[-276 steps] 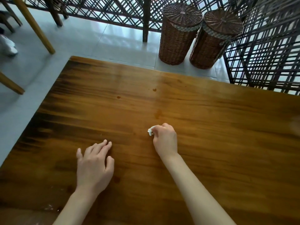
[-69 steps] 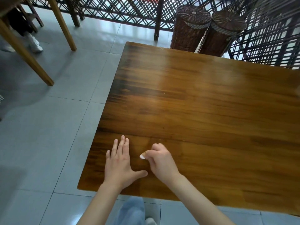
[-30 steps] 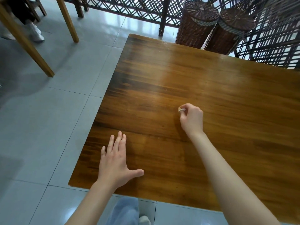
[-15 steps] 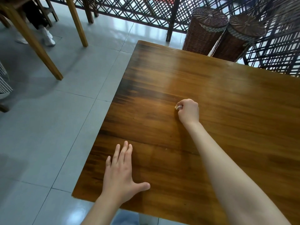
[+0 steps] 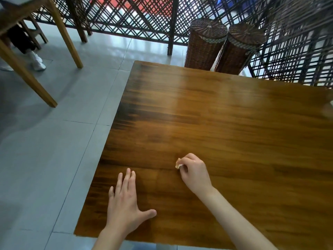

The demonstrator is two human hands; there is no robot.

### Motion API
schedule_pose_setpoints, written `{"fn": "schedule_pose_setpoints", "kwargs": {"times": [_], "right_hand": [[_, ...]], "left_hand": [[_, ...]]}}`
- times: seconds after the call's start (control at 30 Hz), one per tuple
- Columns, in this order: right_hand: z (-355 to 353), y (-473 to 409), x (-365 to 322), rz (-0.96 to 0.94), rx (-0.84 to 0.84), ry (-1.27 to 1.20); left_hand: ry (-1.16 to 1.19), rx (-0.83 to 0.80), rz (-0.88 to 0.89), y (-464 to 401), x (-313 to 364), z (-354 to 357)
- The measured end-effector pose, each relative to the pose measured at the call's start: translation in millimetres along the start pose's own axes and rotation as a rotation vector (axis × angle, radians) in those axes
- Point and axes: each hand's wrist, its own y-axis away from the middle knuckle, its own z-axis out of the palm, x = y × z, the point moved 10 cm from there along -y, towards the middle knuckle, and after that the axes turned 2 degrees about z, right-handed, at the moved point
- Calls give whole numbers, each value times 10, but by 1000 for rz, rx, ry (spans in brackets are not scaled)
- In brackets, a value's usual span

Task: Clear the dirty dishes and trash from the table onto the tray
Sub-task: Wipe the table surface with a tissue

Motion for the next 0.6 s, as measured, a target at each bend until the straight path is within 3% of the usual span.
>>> {"fn": "schedule_pose_setpoints", "kwargs": {"times": [0.1,0.23,0.33,0.43,0.6], "right_hand": [[-322,136,355,156,122,-63],[-354,241,654,264,41,-130],[-564,326,862,347,131,-165],[-835,462,1233,515,212,-175],[-1121,772,1738,715,204,-165]], "left_hand": [[-8,-11,-15,16,5,-38],[21,28,-35,23,63,-151],[9,45,-27,4,176,-221],[-7,33,10,-62,387,-286],[31,37,130,-255,971,-450]]}}
